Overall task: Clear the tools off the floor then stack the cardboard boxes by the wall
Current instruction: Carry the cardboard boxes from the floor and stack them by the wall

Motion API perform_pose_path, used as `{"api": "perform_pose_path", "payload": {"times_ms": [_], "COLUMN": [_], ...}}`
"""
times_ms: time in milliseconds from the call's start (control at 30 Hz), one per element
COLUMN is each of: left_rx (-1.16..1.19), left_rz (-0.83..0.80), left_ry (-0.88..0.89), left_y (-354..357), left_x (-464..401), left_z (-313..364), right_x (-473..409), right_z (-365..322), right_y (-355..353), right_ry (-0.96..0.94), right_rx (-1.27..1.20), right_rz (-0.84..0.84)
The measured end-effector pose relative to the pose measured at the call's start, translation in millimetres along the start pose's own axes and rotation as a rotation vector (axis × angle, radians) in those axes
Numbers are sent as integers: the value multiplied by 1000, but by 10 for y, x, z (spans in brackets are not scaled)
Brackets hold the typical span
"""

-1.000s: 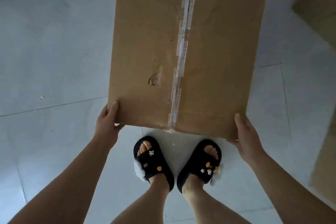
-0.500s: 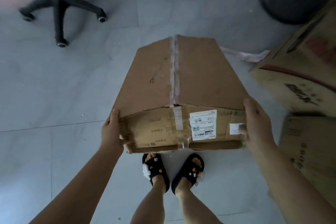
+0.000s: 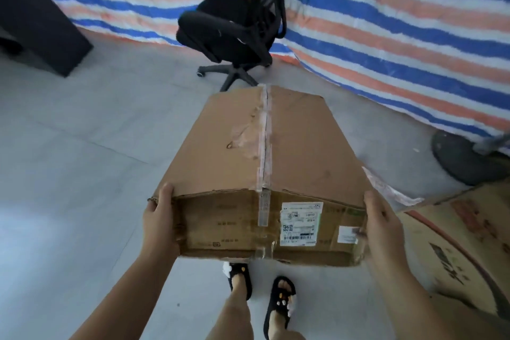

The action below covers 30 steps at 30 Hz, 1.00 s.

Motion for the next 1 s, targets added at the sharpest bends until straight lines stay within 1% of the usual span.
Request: {"api": "perform_pose_path", "payload": {"times_ms": [200, 333, 500, 700, 1000], "left_rx": [202, 351, 528, 643, 721], "left_rz": [214, 352, 496, 648, 760], "left_ry": [152, 205, 261, 295, 336], "left_y": [-848, -1450, -2251, -3429, -5298], "left_x": [639, 984, 1307, 1505, 1697], "left_z": [172, 177, 87, -112, -261], "right_x": [481, 750, 1158, 1870, 3017], "right_z": [-383, -600, -727, -541, 54], "right_y": [590, 1161, 2014, 3122, 4740], "right_ry": [-131, -171, -218, -259, -282], "right_rx": [-24, 8, 110, 185, 258], "right_rz": [-182, -327, -541, -761, -878]}}
Point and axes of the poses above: each hand's wrist, its own x-axis away from the middle knuckle, its own y-axis out of the palm, z = x × y, the point moved 2 cm from there along -x, towards the middle knuckle, and after that the axes turned 12 degrees about -z, right-handed, at the moved point
